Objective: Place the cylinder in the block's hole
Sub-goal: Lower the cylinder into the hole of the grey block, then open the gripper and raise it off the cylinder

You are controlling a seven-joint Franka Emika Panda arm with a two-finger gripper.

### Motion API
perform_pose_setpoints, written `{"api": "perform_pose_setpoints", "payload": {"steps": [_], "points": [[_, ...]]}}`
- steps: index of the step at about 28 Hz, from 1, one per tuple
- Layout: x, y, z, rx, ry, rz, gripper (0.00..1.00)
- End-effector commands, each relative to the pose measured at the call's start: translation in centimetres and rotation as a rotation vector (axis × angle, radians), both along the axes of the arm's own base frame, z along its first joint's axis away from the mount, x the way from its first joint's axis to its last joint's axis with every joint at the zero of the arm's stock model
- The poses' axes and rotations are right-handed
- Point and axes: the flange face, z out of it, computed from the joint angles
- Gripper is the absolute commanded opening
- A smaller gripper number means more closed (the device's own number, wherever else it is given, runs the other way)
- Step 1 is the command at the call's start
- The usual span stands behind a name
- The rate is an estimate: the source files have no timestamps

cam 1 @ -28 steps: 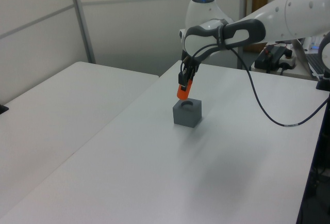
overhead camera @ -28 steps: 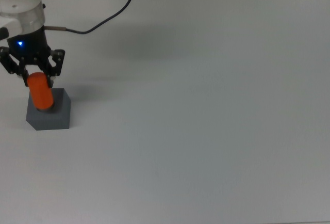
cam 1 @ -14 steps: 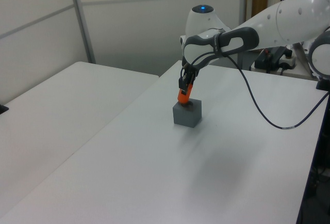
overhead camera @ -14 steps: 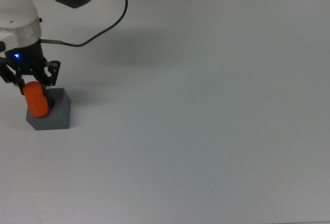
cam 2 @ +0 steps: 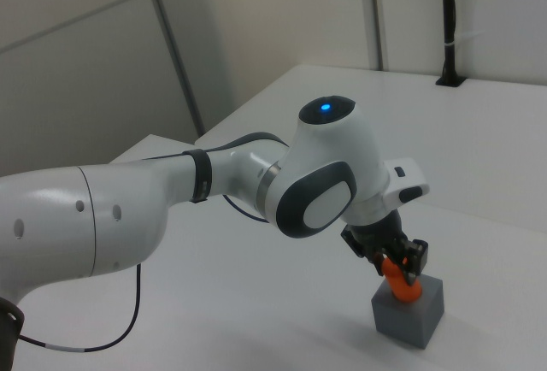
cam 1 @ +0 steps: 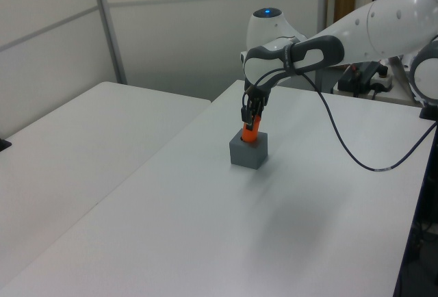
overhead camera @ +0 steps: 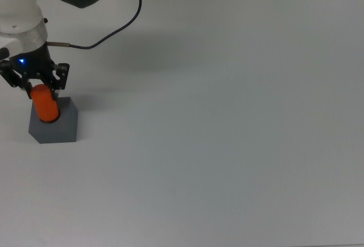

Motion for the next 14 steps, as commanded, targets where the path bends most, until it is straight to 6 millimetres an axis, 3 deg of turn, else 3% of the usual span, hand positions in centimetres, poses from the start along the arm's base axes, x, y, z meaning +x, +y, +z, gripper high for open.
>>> {"api": "perform_pose_setpoints", "payload": {"steps": [1, 3, 5, 6, 7, 8, 10, 14], "points": [[-0.48, 0.15, 0.85, -0.009, 0.023, 0.016, 0.05], [-0.49, 0.15, 0.83, -0.010, 0.025, 0.016, 0.07], [-0.48, 0.15, 0.85, -0.010, 0.024, 0.017, 0.15], [-0.49, 0.15, 0.83, -0.010, 0.025, 0.016, 0.46], [-0.48, 0.15, 0.85, -0.010, 0.024, 0.015, 0.68], [-0.48, 0.15, 0.85, -0.009, 0.023, 0.012, 0.81], [-0.47, 0.25, 0.95, -0.009, 0.022, 0.011, 0.98], [-0.49, 0.25, 1.68, -0.010, 0.011, 0.010, 1.00]]}}
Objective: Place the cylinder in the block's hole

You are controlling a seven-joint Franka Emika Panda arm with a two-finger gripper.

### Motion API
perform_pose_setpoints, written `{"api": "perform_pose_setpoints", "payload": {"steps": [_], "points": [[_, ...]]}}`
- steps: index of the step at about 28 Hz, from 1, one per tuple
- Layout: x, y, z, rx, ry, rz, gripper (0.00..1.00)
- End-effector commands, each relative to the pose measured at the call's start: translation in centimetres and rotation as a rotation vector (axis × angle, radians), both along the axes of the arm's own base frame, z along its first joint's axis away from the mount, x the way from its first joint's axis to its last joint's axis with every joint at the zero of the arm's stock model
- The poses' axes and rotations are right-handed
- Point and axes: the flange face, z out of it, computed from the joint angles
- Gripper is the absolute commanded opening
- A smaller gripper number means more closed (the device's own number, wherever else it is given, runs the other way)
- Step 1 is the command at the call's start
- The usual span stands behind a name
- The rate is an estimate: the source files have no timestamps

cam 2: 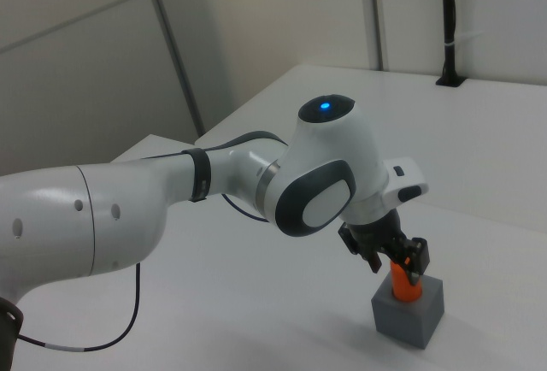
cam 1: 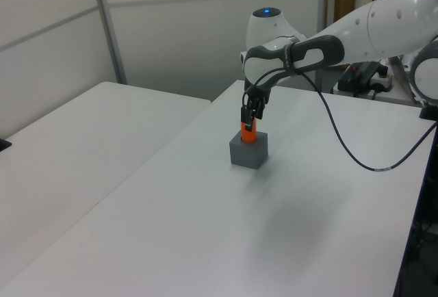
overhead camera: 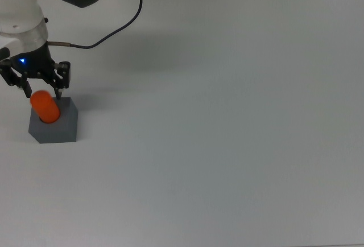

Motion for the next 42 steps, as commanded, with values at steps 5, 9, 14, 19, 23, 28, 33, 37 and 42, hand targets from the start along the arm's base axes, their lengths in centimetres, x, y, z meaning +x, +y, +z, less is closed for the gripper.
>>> {"api": "perform_pose_setpoints", "payload": {"steps": [5, 9, 14, 19, 23, 28, 33, 37, 42], "points": [[-0.9, 0.2, 3.3, -0.008, -0.008, 0.005, 1.00], [-1.4, 1.4, 4.1, 0.004, 0.031, 0.014, 1.00], [-2.6, 2.4, 6.0, 0.024, 0.077, 0.014, 1.00], [-3.3, 3.6, 9.5, 0.049, 0.150, 0.007, 1.00], [-3.7, 4.8, 11.3, 0.069, 0.218, 0.010, 1.00], [-3.7, 5.7, 11.5, 0.072, 0.232, 0.024, 1.00], [-3.5, 6.6, 11.2, 0.072, 0.240, 0.039, 1.00], [-3.5, 6.8, 11.1, 0.072, 0.241, 0.042, 1.00], [-3.5, 7.0, 11.1, 0.074, 0.244, 0.042, 1.00]]}}
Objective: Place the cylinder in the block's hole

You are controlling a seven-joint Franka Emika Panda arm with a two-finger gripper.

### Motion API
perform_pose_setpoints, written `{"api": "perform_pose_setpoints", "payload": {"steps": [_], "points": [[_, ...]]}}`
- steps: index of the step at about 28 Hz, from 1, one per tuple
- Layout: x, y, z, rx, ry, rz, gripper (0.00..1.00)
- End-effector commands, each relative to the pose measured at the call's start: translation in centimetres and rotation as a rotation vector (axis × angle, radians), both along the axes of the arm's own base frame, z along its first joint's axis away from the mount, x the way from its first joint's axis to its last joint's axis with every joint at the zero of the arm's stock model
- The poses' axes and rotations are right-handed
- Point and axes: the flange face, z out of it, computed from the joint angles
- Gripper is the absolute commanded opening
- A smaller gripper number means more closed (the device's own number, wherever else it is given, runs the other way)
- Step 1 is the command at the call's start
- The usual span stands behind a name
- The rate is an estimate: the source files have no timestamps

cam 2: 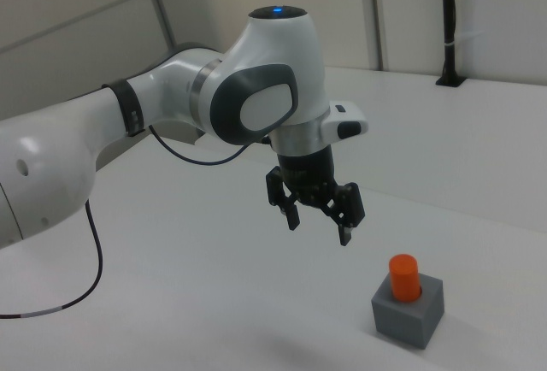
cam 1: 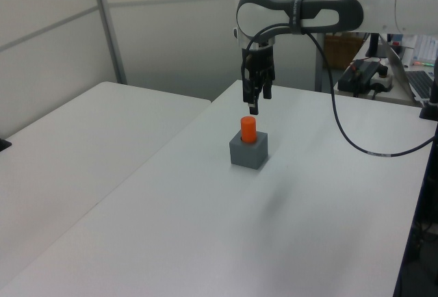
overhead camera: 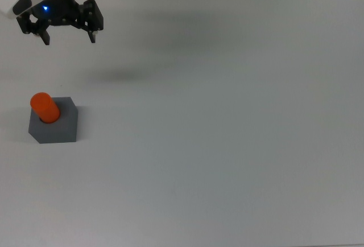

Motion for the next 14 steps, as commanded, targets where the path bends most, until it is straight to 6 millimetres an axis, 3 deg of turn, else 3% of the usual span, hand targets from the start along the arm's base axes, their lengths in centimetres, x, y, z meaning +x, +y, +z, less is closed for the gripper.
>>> {"api": "perform_pose_setpoints", "payload": {"steps": [1, 4, 14], "points": [[-0.2, 0.6, 0.1, -0.008, 0.022, -0.014, 1.00], [0.0, 1.7, 0.1, -0.007, 0.023, -0.009, 1.00], [0.1, 2.0, 0.2, -0.010, 0.022, -0.047, 1.00]]}}
